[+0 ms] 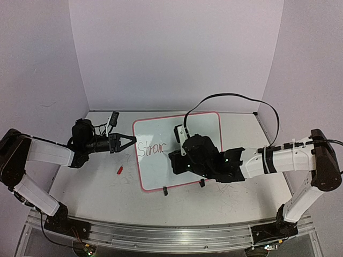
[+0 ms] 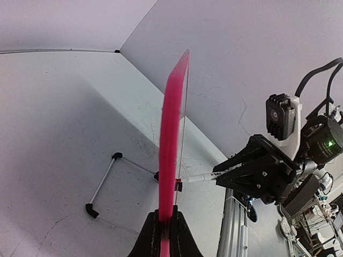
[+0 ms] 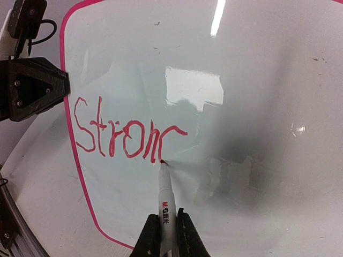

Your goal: Write a sentence on the whiteboard

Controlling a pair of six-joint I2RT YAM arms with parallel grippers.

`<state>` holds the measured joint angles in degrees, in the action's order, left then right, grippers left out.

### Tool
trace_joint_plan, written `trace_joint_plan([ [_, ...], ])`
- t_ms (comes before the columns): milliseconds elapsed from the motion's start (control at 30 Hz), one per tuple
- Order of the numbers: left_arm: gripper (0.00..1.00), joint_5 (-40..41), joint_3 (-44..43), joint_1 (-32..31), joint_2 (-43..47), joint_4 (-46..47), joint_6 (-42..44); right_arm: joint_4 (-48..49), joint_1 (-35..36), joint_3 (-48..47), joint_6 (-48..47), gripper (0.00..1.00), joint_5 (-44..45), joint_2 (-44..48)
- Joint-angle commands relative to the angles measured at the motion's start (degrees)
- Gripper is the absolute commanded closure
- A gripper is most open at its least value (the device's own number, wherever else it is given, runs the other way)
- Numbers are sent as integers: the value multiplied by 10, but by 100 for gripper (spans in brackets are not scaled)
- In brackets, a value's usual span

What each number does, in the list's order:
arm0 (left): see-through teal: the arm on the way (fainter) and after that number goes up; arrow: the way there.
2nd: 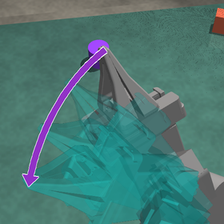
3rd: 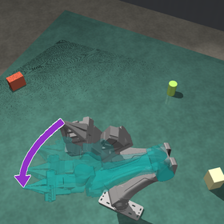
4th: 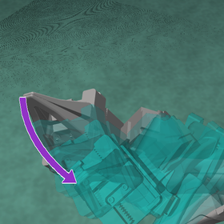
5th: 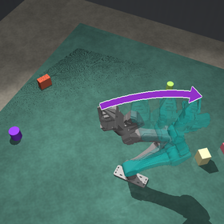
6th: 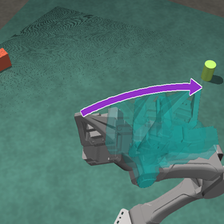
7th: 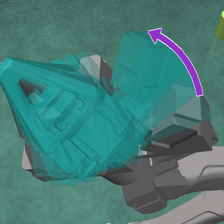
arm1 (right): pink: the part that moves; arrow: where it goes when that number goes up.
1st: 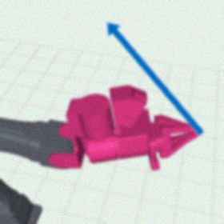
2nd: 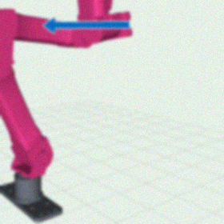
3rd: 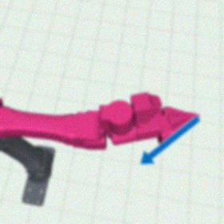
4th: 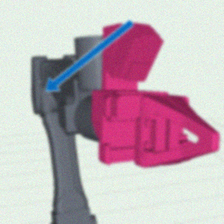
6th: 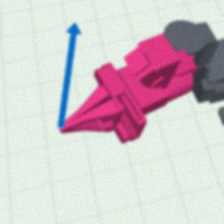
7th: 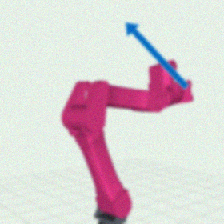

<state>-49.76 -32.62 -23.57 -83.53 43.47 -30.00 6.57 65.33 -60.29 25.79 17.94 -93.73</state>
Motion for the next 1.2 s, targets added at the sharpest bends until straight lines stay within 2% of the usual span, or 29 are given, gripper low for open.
trace_joint_plan([
  [0,100,-24,-22,-7,10,5,0,-12,-7,-22,0,100,59,7],
  [767,100,-24,-21,-7,11,4,3,-12,-18,-48,-24,100,71,3],
  [1167,100,-24,-22,-7,9,4,4,-17,-9,-16,-1,100,40,5],
])
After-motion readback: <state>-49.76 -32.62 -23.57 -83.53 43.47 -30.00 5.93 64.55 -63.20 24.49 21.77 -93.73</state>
